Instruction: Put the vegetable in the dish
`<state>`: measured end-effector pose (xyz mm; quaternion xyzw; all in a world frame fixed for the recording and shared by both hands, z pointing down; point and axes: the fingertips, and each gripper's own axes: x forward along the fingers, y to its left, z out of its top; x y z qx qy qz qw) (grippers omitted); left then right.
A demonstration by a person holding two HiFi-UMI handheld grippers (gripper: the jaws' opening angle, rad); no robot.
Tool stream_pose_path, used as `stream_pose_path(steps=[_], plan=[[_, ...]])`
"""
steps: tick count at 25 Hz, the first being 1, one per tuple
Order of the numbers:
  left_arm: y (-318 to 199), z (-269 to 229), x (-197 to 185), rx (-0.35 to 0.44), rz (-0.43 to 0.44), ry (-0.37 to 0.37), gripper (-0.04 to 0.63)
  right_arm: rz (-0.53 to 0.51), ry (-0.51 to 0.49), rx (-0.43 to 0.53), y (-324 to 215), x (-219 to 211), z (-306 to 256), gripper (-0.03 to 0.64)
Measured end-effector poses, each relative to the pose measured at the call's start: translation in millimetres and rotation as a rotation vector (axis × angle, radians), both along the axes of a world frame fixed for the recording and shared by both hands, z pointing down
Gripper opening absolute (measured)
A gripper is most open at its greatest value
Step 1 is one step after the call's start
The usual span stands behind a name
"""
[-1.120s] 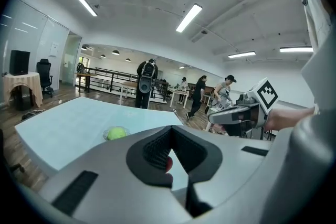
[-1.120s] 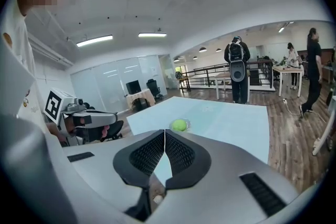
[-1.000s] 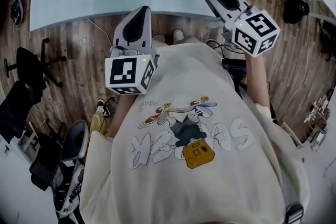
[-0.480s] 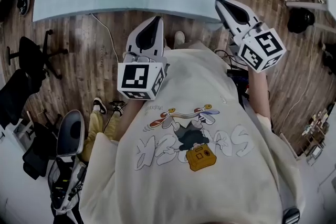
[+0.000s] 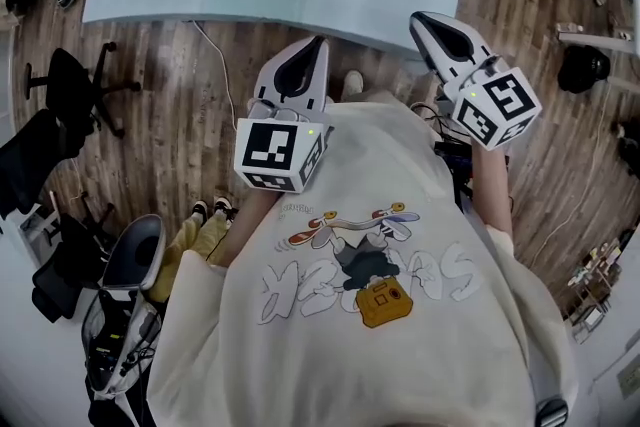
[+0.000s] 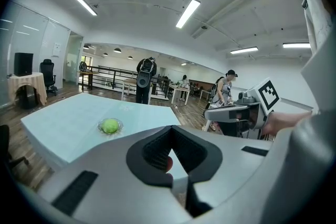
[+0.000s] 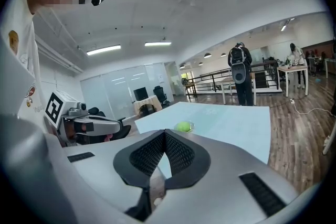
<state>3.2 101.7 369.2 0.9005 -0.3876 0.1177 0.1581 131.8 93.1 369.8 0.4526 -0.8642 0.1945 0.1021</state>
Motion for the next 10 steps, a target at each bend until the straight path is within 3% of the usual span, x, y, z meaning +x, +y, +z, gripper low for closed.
stream_pose_path(steps=[5, 10], plan=[[2, -8, -12, 0.02, -0.01, 0.001, 0.008, -0.025, 0.04, 0.003, -8, -5, 13, 0.021], [-2, 4, -13, 0.027, -0.007, 0.001, 0.008, -0.036, 0.039, -0.086, -14, 1, 71, 0.021]])
